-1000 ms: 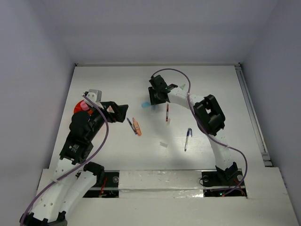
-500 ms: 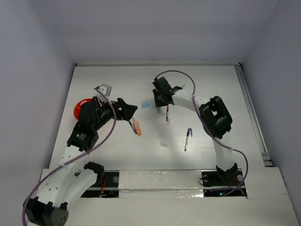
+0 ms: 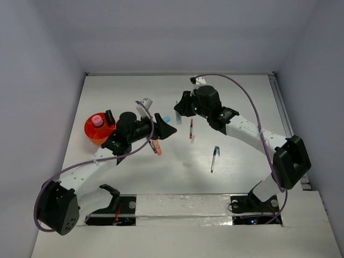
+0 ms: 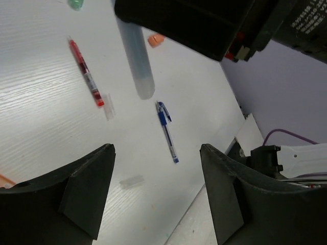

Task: Sort the stationery into containers
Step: Pick up the pen from the center of the board, then close the pen cap on the pen.

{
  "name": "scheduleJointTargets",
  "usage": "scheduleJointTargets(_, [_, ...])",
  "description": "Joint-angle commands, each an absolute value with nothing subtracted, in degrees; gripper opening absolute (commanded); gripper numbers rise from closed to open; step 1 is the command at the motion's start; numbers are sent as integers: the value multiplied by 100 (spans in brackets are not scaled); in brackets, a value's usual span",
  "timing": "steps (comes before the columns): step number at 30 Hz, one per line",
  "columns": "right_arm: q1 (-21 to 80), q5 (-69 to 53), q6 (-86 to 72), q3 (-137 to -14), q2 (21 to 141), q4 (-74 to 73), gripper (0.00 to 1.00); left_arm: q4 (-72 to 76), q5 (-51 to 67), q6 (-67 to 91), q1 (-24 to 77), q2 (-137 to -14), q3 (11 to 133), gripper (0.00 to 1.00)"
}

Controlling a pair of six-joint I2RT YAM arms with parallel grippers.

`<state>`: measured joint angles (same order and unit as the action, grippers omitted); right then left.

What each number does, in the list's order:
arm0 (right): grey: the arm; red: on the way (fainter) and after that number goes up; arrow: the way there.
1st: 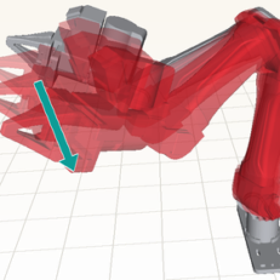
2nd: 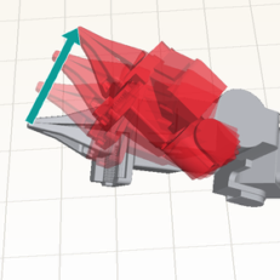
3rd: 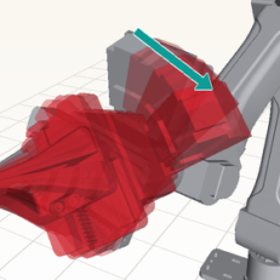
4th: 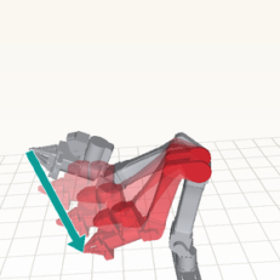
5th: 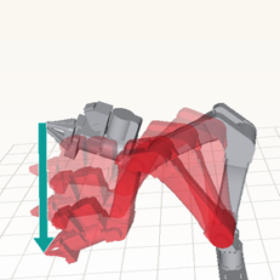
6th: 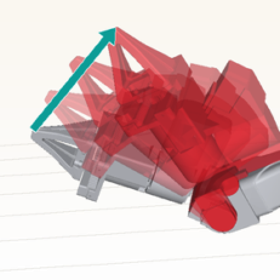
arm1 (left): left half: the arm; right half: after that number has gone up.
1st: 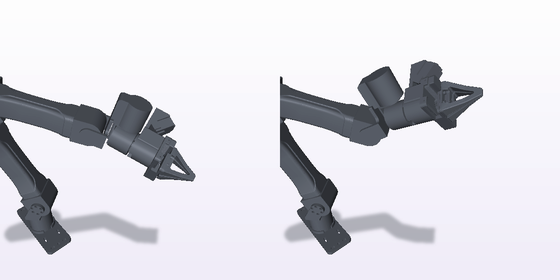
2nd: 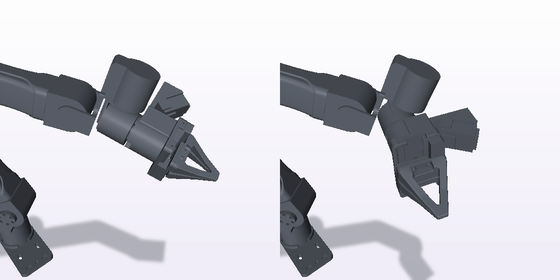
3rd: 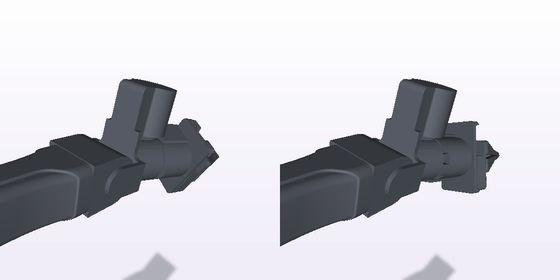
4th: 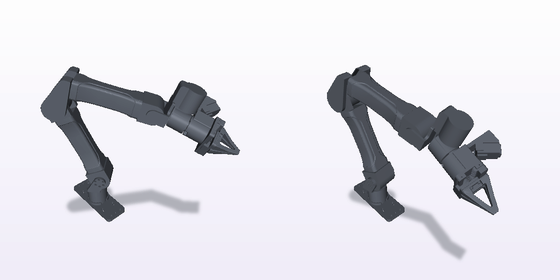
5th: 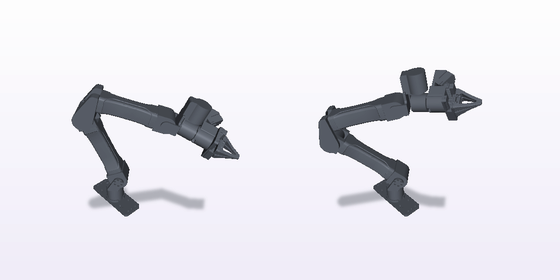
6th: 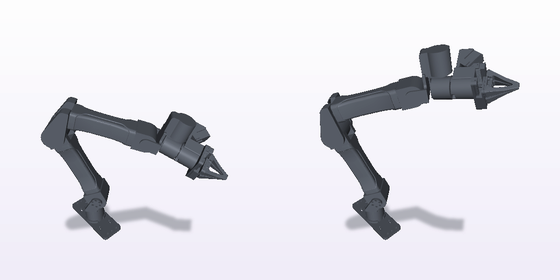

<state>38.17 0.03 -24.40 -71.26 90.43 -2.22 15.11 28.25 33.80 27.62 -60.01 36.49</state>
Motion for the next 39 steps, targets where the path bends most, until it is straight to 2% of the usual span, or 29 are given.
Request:
scheduleJointTargets(1, [3955,-395,-2628,-6856,8877,307,11,2661,2620,3674,3005,-6213,3691,64])
scheduleJointTargets(7, [4008,-553,-2707,-6575,8596,501,12,3321,2347,3779,3199,-6925,3806,60])
scheduleJointTargets(9, [4008,-571,-2725,-6513,8517,536,12,3410,2294,3814,3252,-7179,3841,54])
scheduleJointTargets(12, [4008,-606,-2733,-6469,8473,510,12,3516,2066,3753,3305,-7312,3867,48])
scheduleJointTargets(16, [4008,-703,-2777,-6399,8429,562,13,3445,1724,3622,3357,-7304,3946,45])
scheduleJointTargets(21, [4061,-852,-2856,-6398,8481,615,13,3647,1749,3612,3410,-7427,3981,39])
scheduleJointTargets(23, [4061,-879,-2874,-6398,8499,598,13,3700,1801,3612,3410,-7453,3990,32])
scheduleJointTargets(27, [4061,-967,-2953,-6311,8499,677,13,3613,1802,3595,3410,-7445,3964,1])
scheduleJointTargets(31, [4061,-1020,-3023,-6240,8455,739,16,3402,1679,3533,3410,-7225,3850,0])
scheduleJointTargets(35, [4061,-1239,-2980,-6371,8438,589,34,2902,1433,3314,3410,-6856,3849,0])
scheduleJointTargets(36, [4061,-1291,-2979,-6389,8411,580,45,2761,1380,3253,3410,-6708,3911,0])
scheduleJointTargets(39, [3938,-1564,-2918,-6442,8253,545,56,2260,1257,2971,3410,-6391,4068,0])
